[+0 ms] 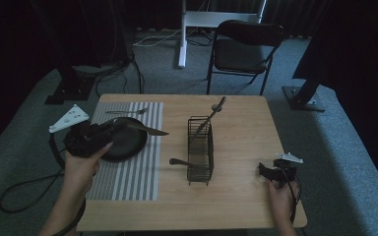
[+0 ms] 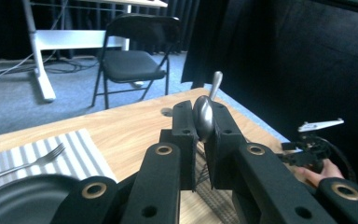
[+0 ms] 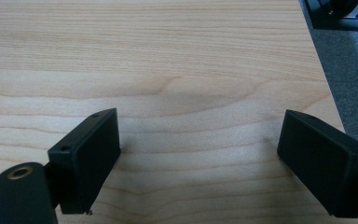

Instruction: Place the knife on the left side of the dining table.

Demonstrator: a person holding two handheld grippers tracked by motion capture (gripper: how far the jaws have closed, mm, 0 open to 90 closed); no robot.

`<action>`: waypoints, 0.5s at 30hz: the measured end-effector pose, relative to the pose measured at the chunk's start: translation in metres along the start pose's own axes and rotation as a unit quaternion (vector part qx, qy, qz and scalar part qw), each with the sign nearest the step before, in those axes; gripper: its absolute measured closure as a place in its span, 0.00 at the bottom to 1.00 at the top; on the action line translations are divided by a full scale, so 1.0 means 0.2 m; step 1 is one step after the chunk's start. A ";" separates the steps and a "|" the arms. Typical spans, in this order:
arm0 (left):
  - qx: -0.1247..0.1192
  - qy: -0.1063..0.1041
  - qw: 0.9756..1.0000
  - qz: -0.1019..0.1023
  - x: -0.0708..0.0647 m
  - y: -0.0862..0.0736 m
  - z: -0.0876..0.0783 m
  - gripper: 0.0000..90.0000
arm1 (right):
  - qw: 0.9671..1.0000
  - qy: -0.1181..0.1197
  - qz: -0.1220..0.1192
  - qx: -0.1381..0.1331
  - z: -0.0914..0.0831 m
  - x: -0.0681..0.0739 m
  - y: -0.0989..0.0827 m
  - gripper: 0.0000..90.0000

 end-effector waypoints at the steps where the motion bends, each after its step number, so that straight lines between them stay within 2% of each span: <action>1: -0.002 0.003 1.000 -0.007 0.01 -0.01 -0.01 0.93 | 1.000 0.000 0.000 -0.001 0.00 0.00 0.00 0.13; 3: 0.001 0.005 1.000 -0.008 0.03 -0.03 -0.02 0.93 | 1.000 0.000 0.000 -0.001 0.00 0.00 0.00 0.13; 4: 0.003 0.014 1.000 -0.014 0.05 -0.06 -0.03 0.93 | 1.000 0.000 0.000 -0.001 0.00 0.00 0.00 0.13; 9: 0.012 0.019 1.000 -0.022 0.10 -0.12 -0.04 0.93 | 1.000 0.000 0.000 -0.001 0.00 0.00 0.00 0.13; 11: 0.019 0.024 0.999 -0.038 0.13 -0.19 -0.04 0.93 | 1.000 0.000 0.000 -0.001 0.00 0.00 0.00 0.13; 14: 0.029 0.027 0.998 -0.051 0.16 -0.25 -0.04 0.93 | 1.000 0.000 0.000 -0.001 0.00 0.00 0.00 0.13; 15: 0.029 0.027 0.998 -0.051 0.16 -0.25 -0.04 0.93 | 1.000 0.000 0.000 -0.001 0.00 0.00 0.00 0.13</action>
Point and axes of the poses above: each handheld gripper's, and its own axes: z roughly forward along the jaws, y roughly out of its top, x roughly to its left, the point moved 3 cm from there along z, roughly forward along the jaws, and after that the axes turned 4 degrees about -y, right-handed, at the moved point
